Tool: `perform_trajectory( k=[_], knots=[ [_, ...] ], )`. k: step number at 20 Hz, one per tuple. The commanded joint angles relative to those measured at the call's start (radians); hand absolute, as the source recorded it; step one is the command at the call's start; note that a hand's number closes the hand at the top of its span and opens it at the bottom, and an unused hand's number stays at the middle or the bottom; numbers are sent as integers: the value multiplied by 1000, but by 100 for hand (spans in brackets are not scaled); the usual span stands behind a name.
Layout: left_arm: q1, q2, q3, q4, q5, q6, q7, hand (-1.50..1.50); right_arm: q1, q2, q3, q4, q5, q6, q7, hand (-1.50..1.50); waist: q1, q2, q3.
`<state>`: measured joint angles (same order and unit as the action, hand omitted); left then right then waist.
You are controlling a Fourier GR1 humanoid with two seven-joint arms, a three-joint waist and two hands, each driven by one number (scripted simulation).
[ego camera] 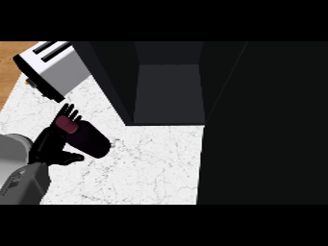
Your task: Pick up the wine, place it into the cabinet and close the cabinet
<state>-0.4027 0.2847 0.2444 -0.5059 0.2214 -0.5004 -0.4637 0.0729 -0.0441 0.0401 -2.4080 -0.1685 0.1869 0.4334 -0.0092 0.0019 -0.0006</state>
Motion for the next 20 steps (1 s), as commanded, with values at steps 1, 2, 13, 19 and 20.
perform_trajectory(
  k=[1,2,13,19,20],
  knots=[
    [-8,-25,-30,105,-64,-10,-132,-150,-10,-13,-29,-1,-34,15,-4,-150,-2,1,0],
    [-35,-38,-27,109,-60,27,-105,-150,-38,-3,16,-19,12,-19,54,-150,0,0,0],
    [-85,-25,23,303,-41,-77,-192,-150,70,12,-11,23,8,51,-98,-150,-10,4,-1],
    [-87,-26,34,307,-33,-99,-218,-150,17,1,-8,-39,-1,6,16,-150,-8,3,-2],
    [-89,-19,34,331,-41,-107,-232,-150,52,11,3,3,22,39,-61,-150,-14,6,-2]
  ],
)
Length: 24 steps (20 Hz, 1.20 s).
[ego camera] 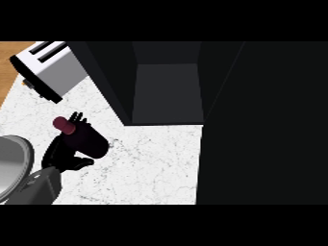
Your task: Pick up the wine, place it into the cabinet and close the cabinet
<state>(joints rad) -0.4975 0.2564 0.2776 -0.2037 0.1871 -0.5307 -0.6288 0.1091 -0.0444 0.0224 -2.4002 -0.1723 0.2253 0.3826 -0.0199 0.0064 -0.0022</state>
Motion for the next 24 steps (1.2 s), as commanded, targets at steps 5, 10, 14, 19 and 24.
perform_trajectory(
  k=[5,10,14,19,24],
  knots=[
    [8,-1,0,34,-7,-99,-70,150,18,11,36,-27,26,-2,11,-150,-5,2,-1],
    [4,-8,-11,35,-22,-101,-72,150,-47,-23,-38,6,-29,0,35,-150,-4,2,-1],
    [29,-47,-29,5,-38,-97,-116,150,14,-25,-50,-52,-64,5,56,-150,-5,0,0],
    [-1,-53,-23,22,-40,-67,-109,150,-87,-19,-42,19,-20,-20,52,-150,-3,2,-1],
    [217,-80,-63,-104,-73,35,-291,150,11,9,-4,28,16,7,-18,-150,28,-10,3]
  ],
)
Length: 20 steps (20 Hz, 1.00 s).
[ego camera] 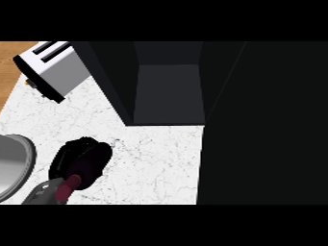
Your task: Pick up the wine, place it into the cabinet and close the cabinet
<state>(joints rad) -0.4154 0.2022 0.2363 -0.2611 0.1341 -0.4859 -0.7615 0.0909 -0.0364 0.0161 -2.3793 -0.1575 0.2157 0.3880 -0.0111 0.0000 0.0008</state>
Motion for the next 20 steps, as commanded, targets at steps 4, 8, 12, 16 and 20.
perform_trajectory(
  k=[4,8,12,16,20],
  knots=[
    [242,-56,-32,-174,-7,30,-225,150,-36,-6,-14,3,23,-20,17,-150,27,-4,0],
    [306,-96,-68,-311,12,-5,-200,150,-17,-20,-63,4,-47,-5,20,-150,22,-4,0],
    [407,-92,-105,-502,55,-65,-127,150,-18,8,-14,52,28,-14,-18,-150,33,-6,1],
    [483,-155,-152,-714,87,10,-27,150,57,8,-11,13,-6,20,-34,-150,20,-4,1],
    [566,-163,-180,-996,173,40,185,150,46,35,66,56,88,-16,-97,-150,21,-3,1]
  ],
)
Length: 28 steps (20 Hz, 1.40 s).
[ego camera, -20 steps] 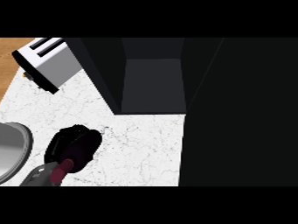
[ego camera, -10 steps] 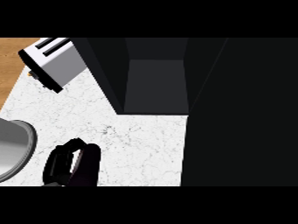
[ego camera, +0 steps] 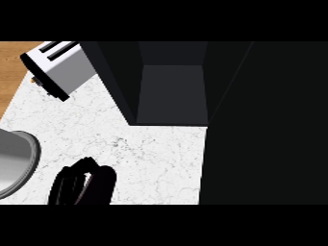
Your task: Pick up the wine, place it into the cabinet and close the cabinet
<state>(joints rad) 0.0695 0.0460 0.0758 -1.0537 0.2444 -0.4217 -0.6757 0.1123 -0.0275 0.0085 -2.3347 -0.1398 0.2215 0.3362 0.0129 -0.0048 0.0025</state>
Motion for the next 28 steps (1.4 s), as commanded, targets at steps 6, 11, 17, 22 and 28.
perform_trajectory(
  k=[6,11,17,22,28],
  knots=[
    [149,-45,-138,-490,132,108,305,150,-74,-28,-54,2,-64,-19,76,-150,-8,4,-2],
    [117,-46,-283,-641,122,336,346,150,38,19,30,-48,5,-8,19,-150,-15,3,-2],
    [-39,-46,-200,-673,186,392,542,150,-34,-28,-39,-17,-56,4,59,-150,-15,5,-2],
    [-199,-46,-334,-552,119,590,457,150,-50,12,7,25,16,-23,22,-150,-17,5,-3],
    [-326,-46,-354,-543,79,719,514,150,-47,-47,-78,41,-83,38,17,-150,-17,5,-2]
  ],
)
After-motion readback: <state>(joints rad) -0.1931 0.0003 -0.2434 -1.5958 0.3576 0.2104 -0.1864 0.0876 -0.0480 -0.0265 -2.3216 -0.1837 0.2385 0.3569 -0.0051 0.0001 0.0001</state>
